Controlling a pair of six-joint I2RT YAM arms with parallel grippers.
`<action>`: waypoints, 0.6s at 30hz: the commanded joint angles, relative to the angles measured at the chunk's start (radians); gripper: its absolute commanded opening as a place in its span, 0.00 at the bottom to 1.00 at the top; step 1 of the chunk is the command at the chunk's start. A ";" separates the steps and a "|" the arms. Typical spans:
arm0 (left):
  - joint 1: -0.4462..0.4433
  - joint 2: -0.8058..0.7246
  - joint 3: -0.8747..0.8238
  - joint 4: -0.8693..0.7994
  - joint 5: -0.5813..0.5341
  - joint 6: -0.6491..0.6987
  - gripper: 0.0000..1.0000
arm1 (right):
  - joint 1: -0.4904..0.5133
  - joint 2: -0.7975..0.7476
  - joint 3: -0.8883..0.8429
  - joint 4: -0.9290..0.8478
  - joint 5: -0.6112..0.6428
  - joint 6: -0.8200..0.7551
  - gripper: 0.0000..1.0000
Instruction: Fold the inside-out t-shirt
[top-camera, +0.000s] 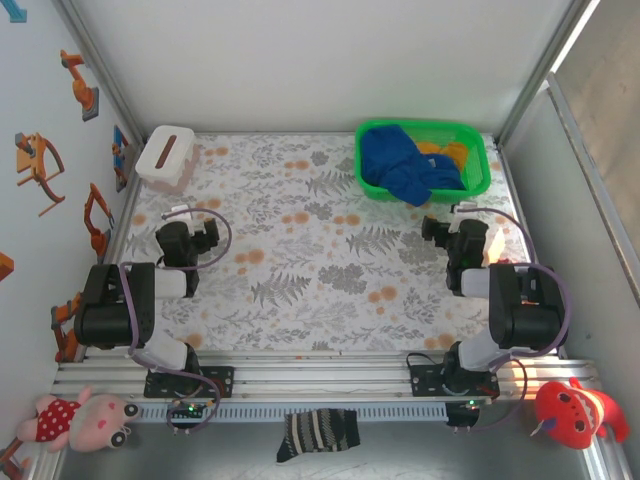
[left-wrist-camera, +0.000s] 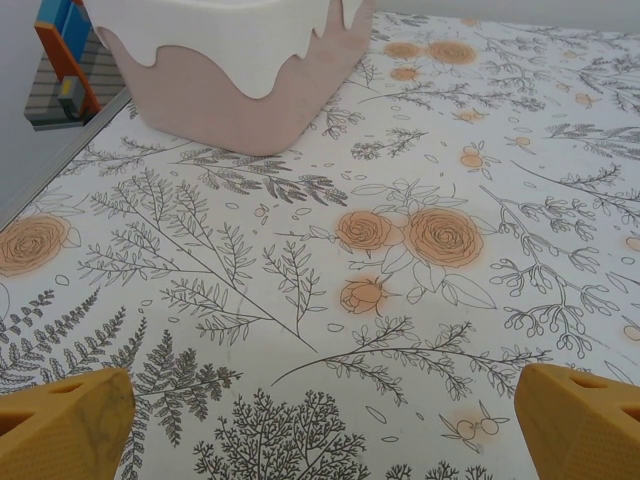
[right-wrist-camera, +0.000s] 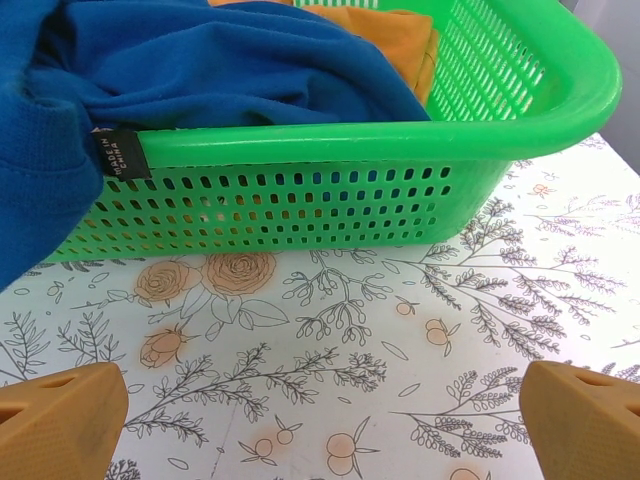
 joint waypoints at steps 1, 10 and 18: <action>0.003 -0.024 0.017 -0.009 0.019 0.016 0.97 | -0.008 -0.043 0.004 -0.041 0.051 0.022 0.94; -0.048 -0.274 0.460 -0.919 -0.077 -0.143 0.97 | -0.009 -0.352 0.647 -1.195 0.282 0.400 0.99; -0.245 -0.324 0.624 -1.152 -0.073 -0.258 0.97 | -0.001 0.085 1.197 -1.409 -0.221 0.362 0.70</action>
